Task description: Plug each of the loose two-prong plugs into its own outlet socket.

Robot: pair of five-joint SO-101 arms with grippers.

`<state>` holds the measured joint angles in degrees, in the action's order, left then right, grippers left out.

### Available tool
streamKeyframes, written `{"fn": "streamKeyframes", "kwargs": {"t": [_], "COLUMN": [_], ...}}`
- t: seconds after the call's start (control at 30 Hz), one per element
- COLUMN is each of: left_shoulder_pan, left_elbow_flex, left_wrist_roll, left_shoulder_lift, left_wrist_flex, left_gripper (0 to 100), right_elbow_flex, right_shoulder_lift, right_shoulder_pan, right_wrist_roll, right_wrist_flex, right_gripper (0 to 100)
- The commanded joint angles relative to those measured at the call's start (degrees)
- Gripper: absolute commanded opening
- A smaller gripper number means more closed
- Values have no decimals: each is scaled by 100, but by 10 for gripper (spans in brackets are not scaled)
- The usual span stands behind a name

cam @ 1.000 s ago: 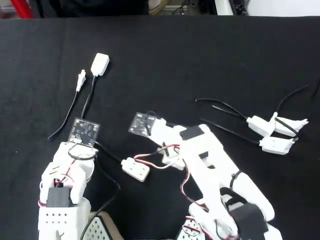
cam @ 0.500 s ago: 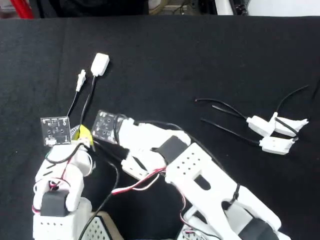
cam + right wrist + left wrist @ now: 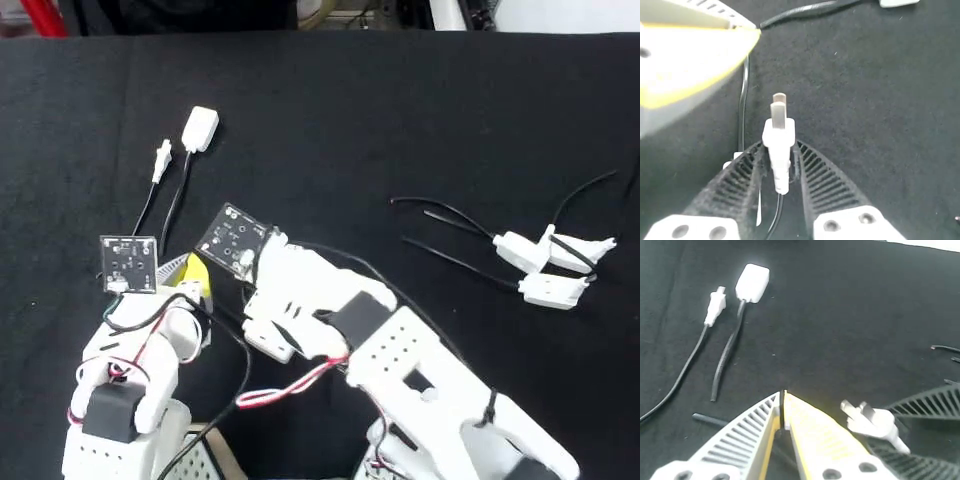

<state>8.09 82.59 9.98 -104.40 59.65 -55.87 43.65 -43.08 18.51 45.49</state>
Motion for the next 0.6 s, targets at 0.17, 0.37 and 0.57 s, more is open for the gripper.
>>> {"fn": "streamKeyframes", "kwargs": {"t": [0.17,0.37,0.57], "left_shoulder_pan": [1033,866,875], "left_elbow_flex": [-409,-681,-664], "left_wrist_roll": [-607,-879,-712], "left_shoulder_lift": [-26,-26,-26], "left_wrist_flex": [334,369,193], "left_gripper": [30,29,29], "right_elbow_flex": [-66,-163,-233], "right_shoulder_lift": [435,435,479], "right_shoulder_pan": [-70,-290,-369], "right_wrist_roll": [-44,0,0], "right_wrist_flex": [-105,-88,-79], "right_gripper": [11,11,11]}}
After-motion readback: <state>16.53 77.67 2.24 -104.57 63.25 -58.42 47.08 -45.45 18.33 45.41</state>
